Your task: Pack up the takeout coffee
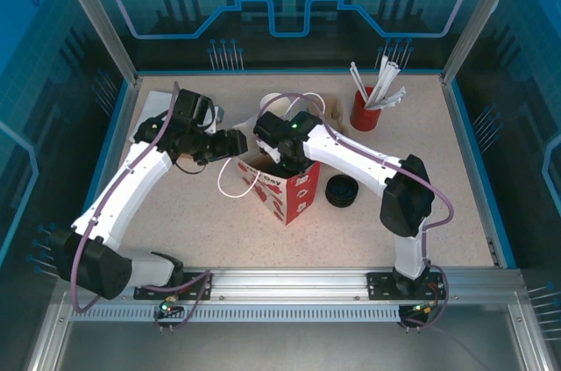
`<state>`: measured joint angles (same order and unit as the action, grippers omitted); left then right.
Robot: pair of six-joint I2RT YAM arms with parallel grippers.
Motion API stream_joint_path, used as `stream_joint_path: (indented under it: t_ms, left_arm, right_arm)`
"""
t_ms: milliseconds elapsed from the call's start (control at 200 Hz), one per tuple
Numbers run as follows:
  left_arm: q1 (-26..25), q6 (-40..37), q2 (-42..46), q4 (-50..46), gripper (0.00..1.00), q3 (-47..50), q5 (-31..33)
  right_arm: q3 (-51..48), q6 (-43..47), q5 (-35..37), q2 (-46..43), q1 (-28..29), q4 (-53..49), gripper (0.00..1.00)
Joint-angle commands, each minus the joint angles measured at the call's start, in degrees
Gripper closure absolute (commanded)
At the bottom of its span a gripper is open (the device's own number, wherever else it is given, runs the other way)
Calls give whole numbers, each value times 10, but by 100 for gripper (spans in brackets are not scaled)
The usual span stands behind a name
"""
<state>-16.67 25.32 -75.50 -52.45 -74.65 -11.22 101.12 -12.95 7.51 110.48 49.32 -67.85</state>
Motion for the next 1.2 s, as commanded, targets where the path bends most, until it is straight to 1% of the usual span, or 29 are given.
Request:
stream_joint_path:
  t_ms: [0,340,1196]
  left_arm:
    - [6,-15,-7,-14,25,-20,11]
    - [7,-18,-14,-17,25,-32,7]
    - [7,-19,-22,-16,24,-28,5]
  right_arm:
    - [-9,12,11,2,-10,-13,17]
    - [-16,19,20,20,-10,-18,17]
    - [-32,18,16,20,-12,-6,16]
